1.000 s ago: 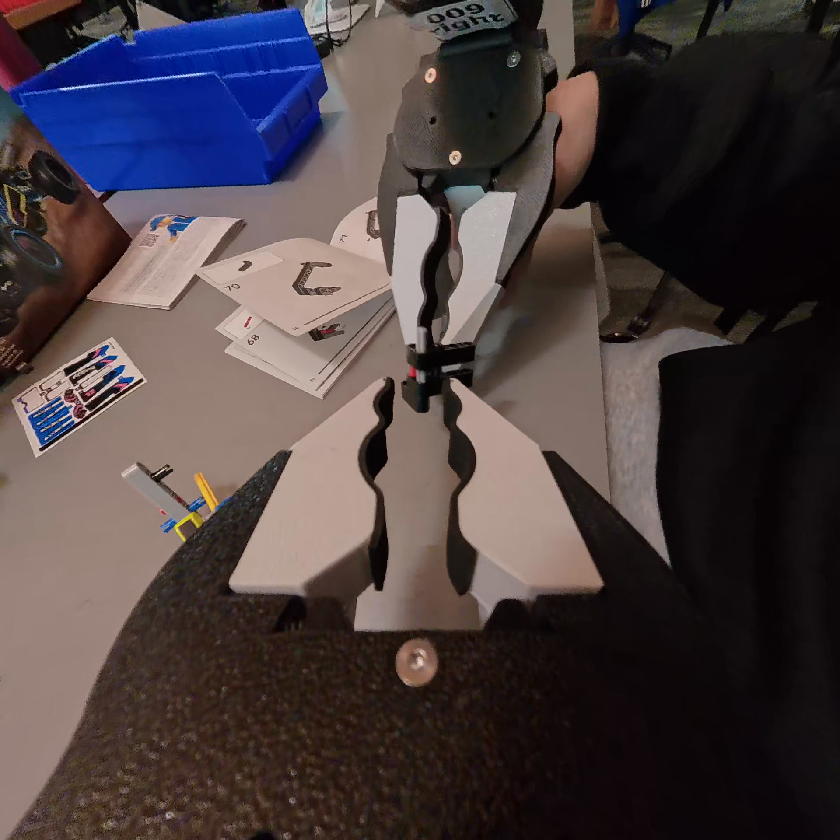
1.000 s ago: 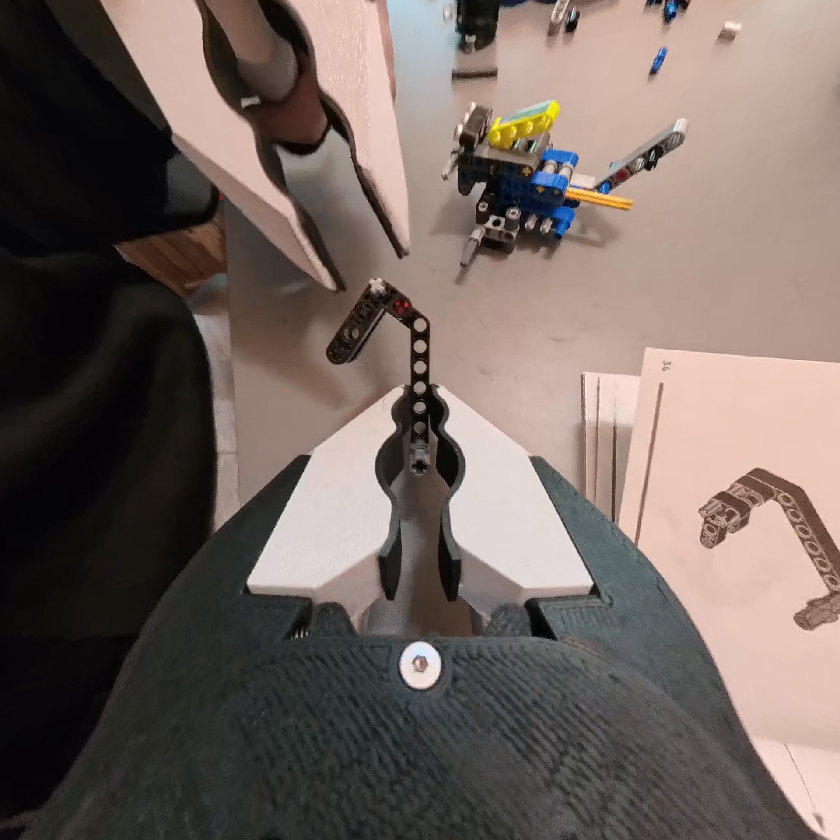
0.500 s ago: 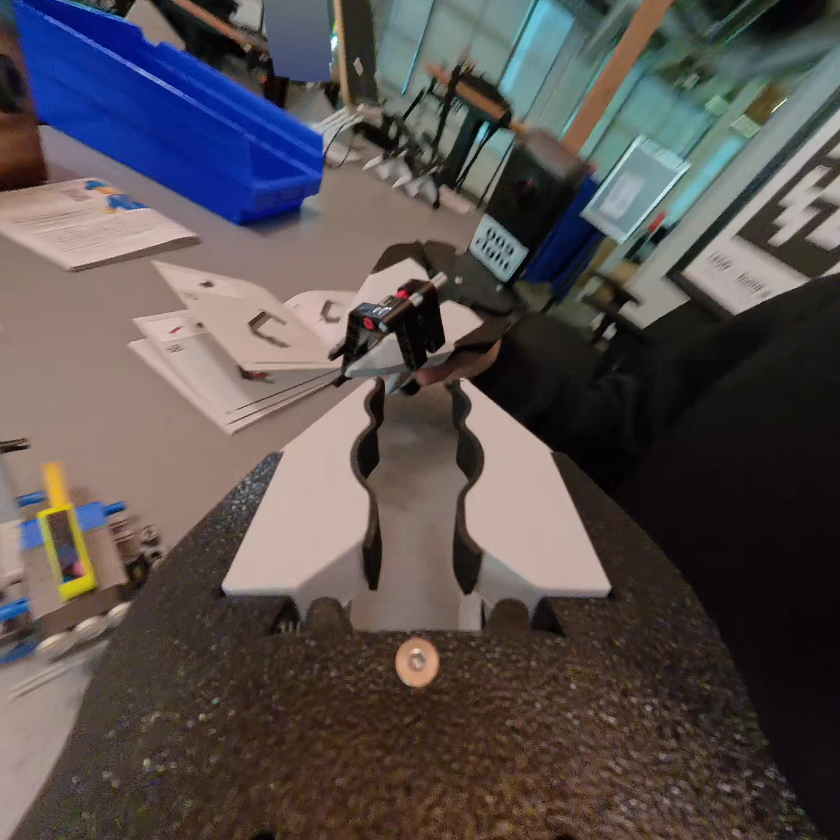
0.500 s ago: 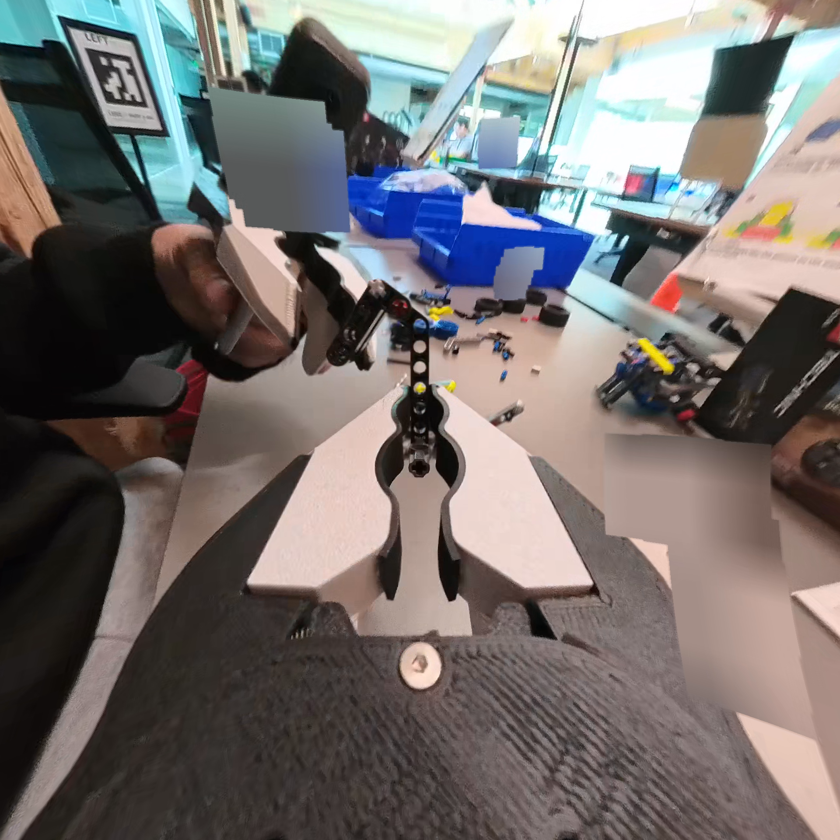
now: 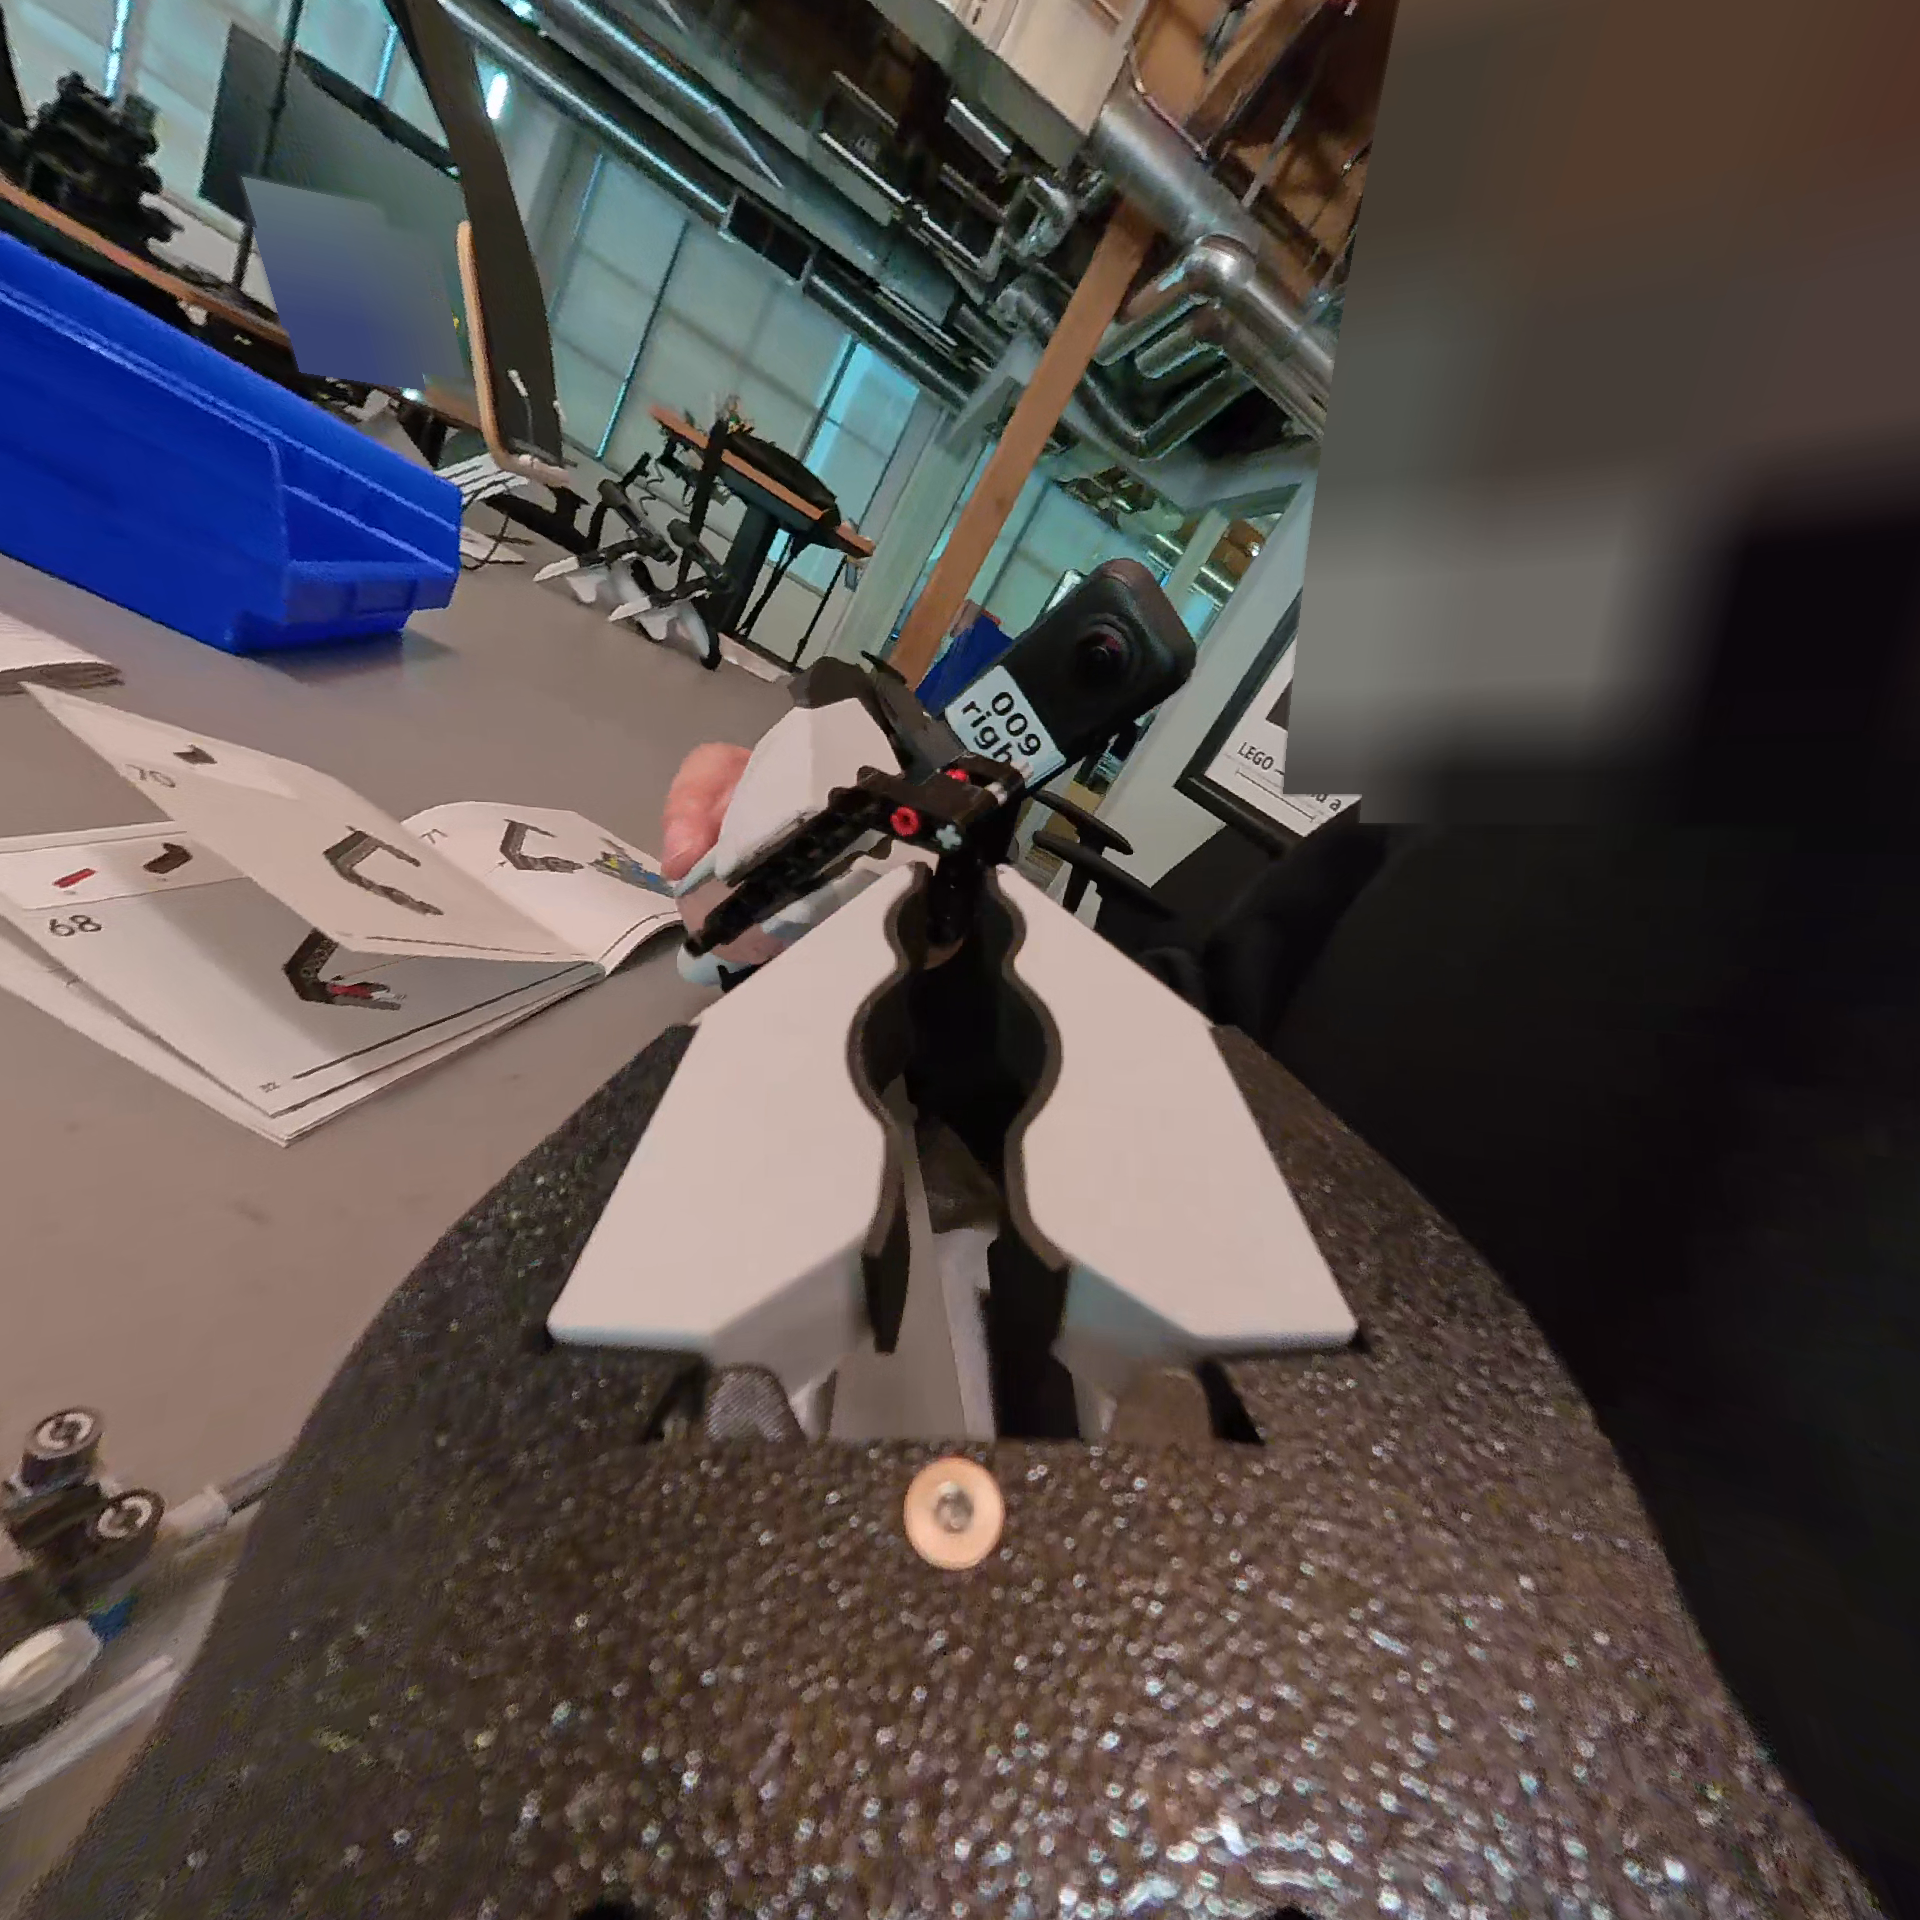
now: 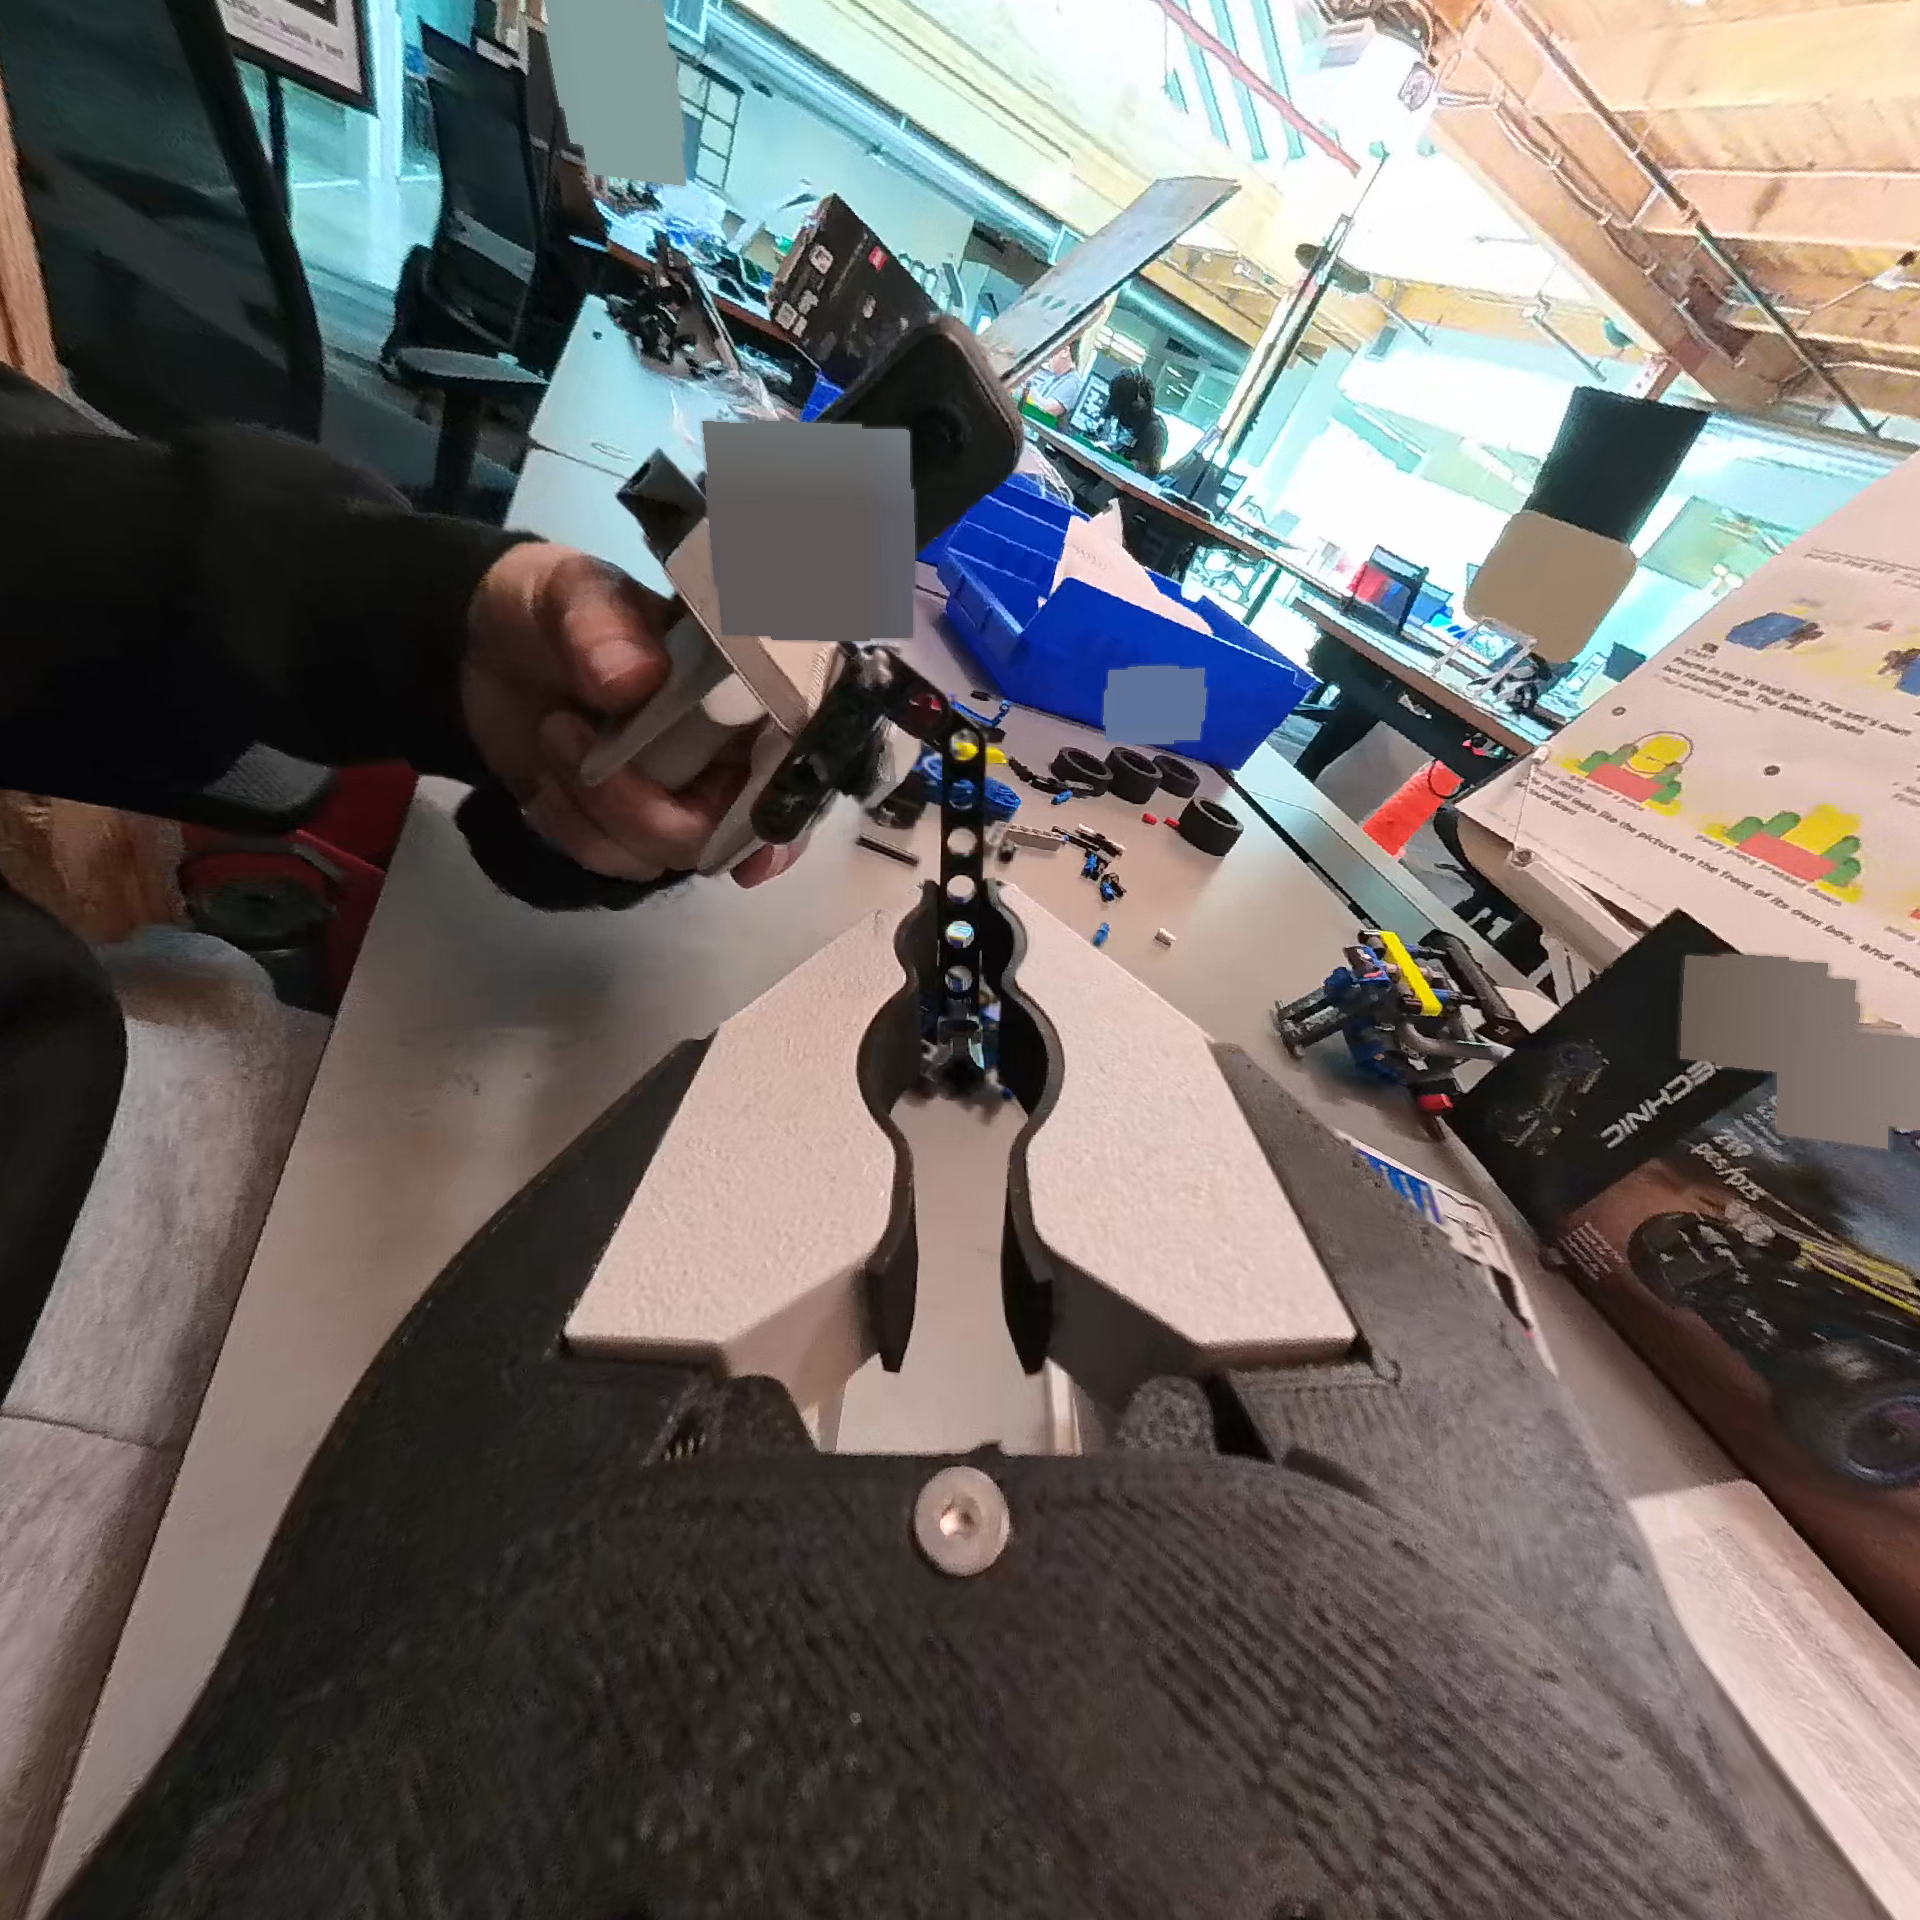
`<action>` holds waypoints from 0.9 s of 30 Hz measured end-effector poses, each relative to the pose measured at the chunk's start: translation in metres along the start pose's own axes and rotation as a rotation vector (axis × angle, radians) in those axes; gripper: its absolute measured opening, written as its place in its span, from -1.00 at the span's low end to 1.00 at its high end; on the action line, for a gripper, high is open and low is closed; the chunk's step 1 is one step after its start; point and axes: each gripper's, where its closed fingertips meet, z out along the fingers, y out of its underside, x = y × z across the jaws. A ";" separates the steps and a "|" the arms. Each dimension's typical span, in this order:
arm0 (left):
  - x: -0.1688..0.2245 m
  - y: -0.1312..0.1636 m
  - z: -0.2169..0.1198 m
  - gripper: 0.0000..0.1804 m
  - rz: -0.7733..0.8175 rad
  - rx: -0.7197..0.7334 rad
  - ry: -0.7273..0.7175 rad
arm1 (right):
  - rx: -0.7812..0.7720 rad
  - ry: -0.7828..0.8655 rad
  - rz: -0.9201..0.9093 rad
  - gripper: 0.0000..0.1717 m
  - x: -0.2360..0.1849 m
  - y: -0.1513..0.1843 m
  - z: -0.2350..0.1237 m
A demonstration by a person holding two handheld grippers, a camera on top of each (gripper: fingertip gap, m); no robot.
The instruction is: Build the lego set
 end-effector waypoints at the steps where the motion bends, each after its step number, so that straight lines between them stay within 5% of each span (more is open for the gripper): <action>1: 0.001 0.001 0.000 -0.95 0.023 -0.003 0.006 | 0.001 -0.008 0.012 -0.95 -0.002 0.000 0.000; 7: 0.003 -0.003 -0.007 -0.95 0.101 0.004 -0.002 | -0.141 0.065 -0.071 -0.64 -0.004 0.014 -0.018; 14: -0.005 0.007 -0.006 -0.95 0.162 -0.065 -0.058 | -0.579 0.368 -0.093 -0.71 0.022 0.088 -0.095; 18: -0.008 0.011 -0.004 -0.95 0.193 -0.105 -0.076 | -0.692 0.447 -0.143 -0.69 0.035 0.113 -0.111; 27: -0.013 0.016 -0.004 -0.95 0.209 -0.135 -0.091 | -0.707 0.399 -0.223 -0.68 0.034 0.127 -0.096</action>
